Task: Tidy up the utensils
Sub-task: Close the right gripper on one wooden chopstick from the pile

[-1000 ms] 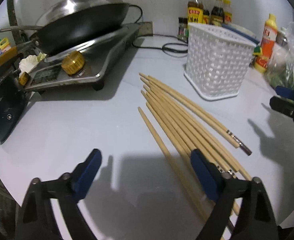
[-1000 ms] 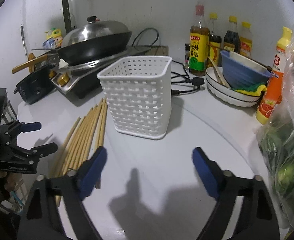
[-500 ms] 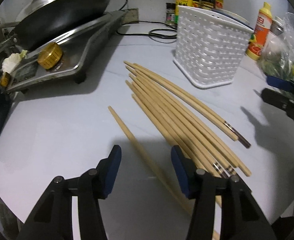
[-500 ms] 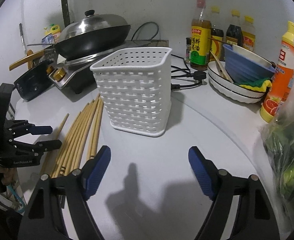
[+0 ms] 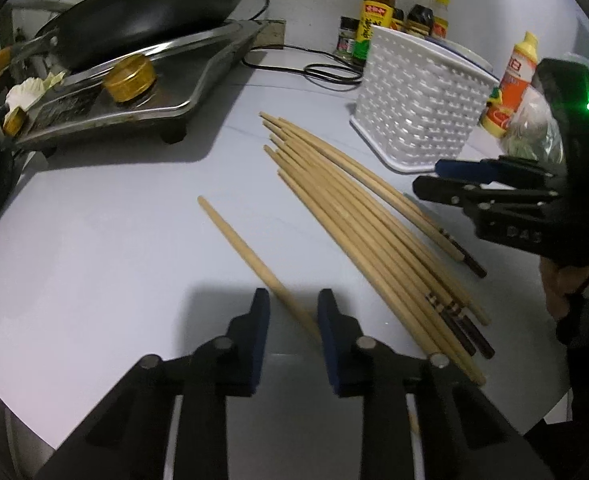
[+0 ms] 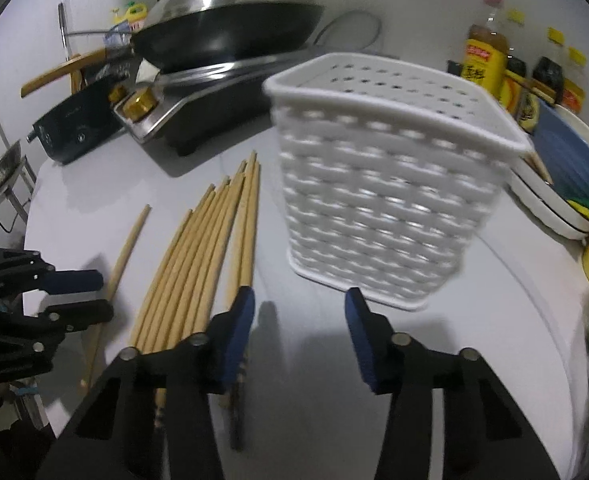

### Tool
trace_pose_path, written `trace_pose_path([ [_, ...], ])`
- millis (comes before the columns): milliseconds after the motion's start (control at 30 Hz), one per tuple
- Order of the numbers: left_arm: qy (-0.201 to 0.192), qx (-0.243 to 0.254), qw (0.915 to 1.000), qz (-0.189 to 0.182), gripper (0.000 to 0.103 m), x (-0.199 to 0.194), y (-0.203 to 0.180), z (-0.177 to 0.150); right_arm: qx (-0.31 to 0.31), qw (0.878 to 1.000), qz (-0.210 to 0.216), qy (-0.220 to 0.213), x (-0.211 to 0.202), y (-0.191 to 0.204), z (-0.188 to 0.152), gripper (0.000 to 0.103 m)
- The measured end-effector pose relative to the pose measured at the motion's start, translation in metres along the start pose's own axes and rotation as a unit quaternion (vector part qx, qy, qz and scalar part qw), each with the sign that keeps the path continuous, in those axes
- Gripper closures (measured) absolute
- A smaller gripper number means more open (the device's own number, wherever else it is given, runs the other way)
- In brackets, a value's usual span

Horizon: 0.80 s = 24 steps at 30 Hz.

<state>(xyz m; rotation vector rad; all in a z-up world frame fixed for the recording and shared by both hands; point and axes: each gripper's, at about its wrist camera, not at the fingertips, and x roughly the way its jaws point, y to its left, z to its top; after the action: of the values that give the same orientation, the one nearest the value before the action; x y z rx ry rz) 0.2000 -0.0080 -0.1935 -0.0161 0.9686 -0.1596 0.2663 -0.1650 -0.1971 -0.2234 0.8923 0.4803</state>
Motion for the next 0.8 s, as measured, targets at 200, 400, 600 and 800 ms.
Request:
trace_pose_path([
  [200,-0.007,0.0,0.9998,-0.017,0.085,-0.002,0.012,-0.001,-0.005,1.0,-0.005,0.012,0.016,0.015,0.008,0.067],
  [400,-0.016,0.004,0.9993,-0.034,0.085,0.001,0.012,-0.001,-0.009,1.0,-0.01,0.022,0.025,0.027,0.011,0.081],
  [600,-0.015,0.014,0.9987,-0.047,0.085,0.002,0.004,-0.002,-0.008,1.0,-0.001,0.028,0.019,0.027,0.004,0.097],
  [800,-0.008,0.035,0.9987,-0.037,0.085,-0.003,-0.002,-0.007,-0.006,0.999,-0.013,0.037,-0.006,0.021,-0.024,0.097],
])
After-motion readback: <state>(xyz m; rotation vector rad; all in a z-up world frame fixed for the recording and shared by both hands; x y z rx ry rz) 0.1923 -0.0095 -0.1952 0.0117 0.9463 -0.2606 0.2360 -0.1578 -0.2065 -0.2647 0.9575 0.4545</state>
